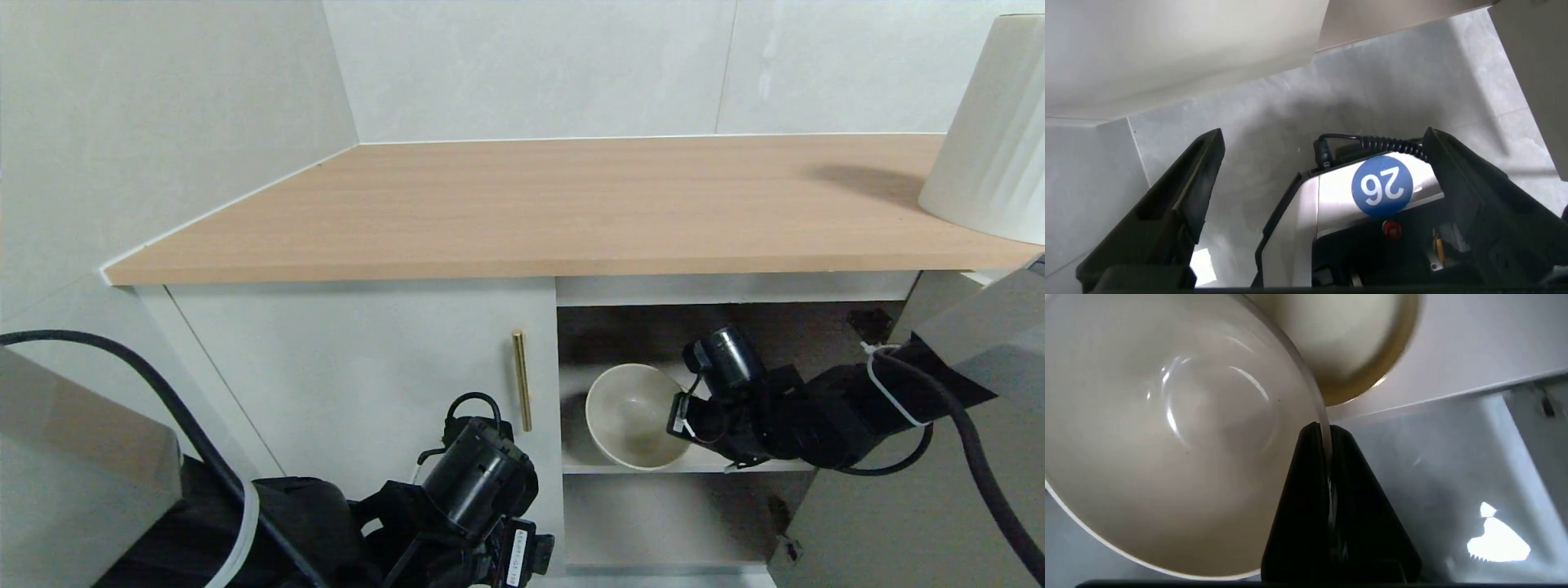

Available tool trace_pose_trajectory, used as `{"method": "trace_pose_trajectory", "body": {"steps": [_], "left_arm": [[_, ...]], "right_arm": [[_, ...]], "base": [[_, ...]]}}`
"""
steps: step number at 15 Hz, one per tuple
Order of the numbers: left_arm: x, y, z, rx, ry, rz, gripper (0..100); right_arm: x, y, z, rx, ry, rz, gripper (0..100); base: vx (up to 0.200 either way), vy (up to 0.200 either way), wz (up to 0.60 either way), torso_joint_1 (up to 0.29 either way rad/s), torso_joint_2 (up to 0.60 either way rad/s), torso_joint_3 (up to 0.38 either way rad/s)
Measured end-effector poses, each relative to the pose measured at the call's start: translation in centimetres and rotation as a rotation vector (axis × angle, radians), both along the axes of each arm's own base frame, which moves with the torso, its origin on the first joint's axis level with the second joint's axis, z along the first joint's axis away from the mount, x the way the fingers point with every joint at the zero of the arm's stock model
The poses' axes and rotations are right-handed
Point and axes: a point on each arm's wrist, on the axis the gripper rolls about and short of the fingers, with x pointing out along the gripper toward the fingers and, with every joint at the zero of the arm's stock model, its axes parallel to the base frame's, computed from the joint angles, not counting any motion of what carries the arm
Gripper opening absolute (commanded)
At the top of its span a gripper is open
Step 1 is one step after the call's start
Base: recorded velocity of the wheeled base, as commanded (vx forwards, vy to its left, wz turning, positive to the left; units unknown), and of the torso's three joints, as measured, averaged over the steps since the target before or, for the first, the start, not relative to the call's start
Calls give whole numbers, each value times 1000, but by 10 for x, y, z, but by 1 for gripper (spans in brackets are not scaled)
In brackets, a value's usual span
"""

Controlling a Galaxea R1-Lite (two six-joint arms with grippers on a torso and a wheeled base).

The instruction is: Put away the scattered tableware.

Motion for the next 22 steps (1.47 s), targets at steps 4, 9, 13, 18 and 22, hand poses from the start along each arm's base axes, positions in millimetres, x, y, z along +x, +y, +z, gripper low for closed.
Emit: {"method": "trace_pose_trajectory", "body": {"steps": [4,9,13,18,22], "left_arm": [[0,0,0,0,0,1,100],[0,0,0,0,1,2,100],[0,0,-1,1,2,3,100],[1,0,-1,0,3,5,100],[2,1,-1,0,2,10,100]], "right_arm": [[21,-5,7,9,-20,-129,0],[35,-12,-1,-21,-34,-196,0],[47,-18,-13,-35,-23,-226,0],[54,-20,-25,-45,-9,-238,0],[55,-20,-28,-48,-4,-237,0]], "base": [[0,0,0,0,0,0],[0,0,0,0,0,0],[0,0,0,0,0,0],[0,0,0,0,0,0],[0,0,0,0,0,0]]}}
